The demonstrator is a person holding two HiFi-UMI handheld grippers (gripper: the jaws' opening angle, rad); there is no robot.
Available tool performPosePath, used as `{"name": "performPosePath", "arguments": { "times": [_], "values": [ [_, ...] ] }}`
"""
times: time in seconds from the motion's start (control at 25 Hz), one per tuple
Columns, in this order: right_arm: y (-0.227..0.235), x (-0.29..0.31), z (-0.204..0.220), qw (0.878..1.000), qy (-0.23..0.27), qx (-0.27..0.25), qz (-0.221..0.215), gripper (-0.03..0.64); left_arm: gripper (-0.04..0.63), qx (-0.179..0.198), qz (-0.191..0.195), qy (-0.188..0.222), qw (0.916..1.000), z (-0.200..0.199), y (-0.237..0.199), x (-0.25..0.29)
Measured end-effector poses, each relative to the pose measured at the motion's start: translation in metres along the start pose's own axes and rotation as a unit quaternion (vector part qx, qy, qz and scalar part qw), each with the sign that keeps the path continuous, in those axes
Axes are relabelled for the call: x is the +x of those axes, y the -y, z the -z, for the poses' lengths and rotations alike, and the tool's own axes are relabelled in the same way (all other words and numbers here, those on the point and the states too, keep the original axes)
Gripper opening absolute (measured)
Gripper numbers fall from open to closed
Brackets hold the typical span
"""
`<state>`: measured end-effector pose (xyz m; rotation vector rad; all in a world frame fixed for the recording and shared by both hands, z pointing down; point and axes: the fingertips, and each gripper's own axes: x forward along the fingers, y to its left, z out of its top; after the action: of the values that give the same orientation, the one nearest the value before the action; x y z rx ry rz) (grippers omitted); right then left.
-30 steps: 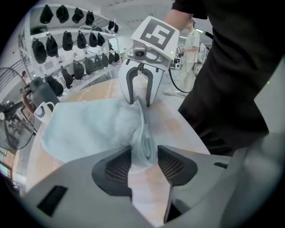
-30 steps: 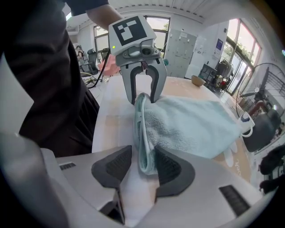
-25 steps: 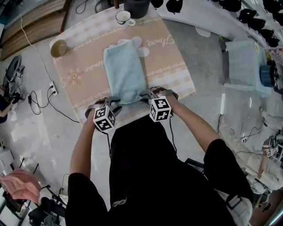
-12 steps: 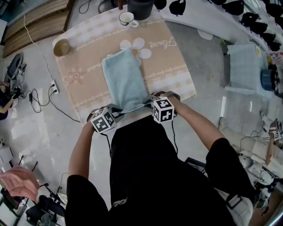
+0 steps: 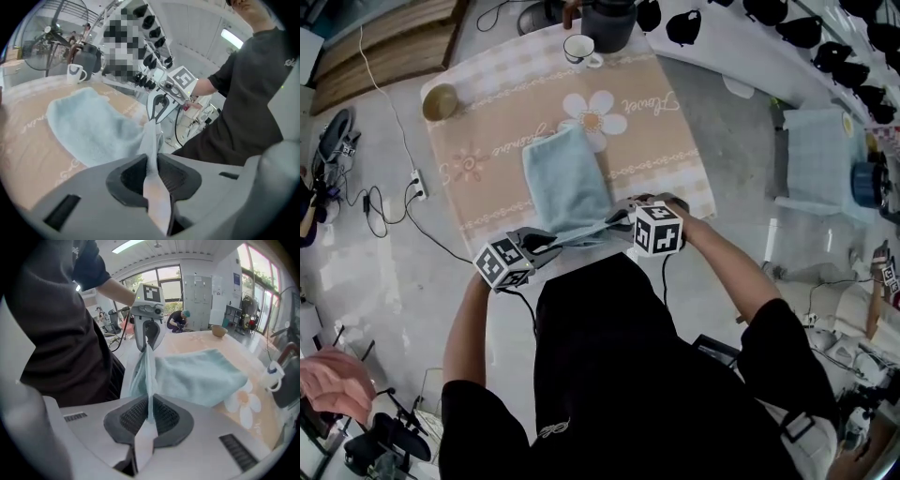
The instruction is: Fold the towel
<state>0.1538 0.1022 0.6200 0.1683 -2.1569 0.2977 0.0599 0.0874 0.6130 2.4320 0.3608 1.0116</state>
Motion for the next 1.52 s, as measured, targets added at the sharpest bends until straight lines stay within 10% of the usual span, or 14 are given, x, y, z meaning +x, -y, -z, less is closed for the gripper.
{"name": "performPosePath", "arguments": {
  "times": [0.48, 1.16, 1.36, 1.52],
  "values": [
    [0.128, -0.039, -0.036, 0.999, 0.001, -0.014, 0.036, 0.029, 0.075, -0.077, -0.092, 0.123, 0.9851, -0.082, -0.104, -0.061],
    [0.24, -0.042, -0.049, 0.989, 0.067, 0.074, 0.113, 0.032, 0.088, -0.131, -0.242, 0.175, 0.9452, -0.116, -0.201, -0.096],
    [0.249, -0.065, -0.041, 0.957, 0.135, 0.161, 0.2, 0.174, 0.227, -0.181, -0.316, 0.222, 0.9045, -0.1, -0.205, -0.121],
    [0.227, -0.078, -0.033, 0.917, 0.191, 0.253, 0.242, 0.176, 0.23, -0.218, -0.316, 0.242, 0.8908, -0.077, -0.179, -0.116]
  ]
}}
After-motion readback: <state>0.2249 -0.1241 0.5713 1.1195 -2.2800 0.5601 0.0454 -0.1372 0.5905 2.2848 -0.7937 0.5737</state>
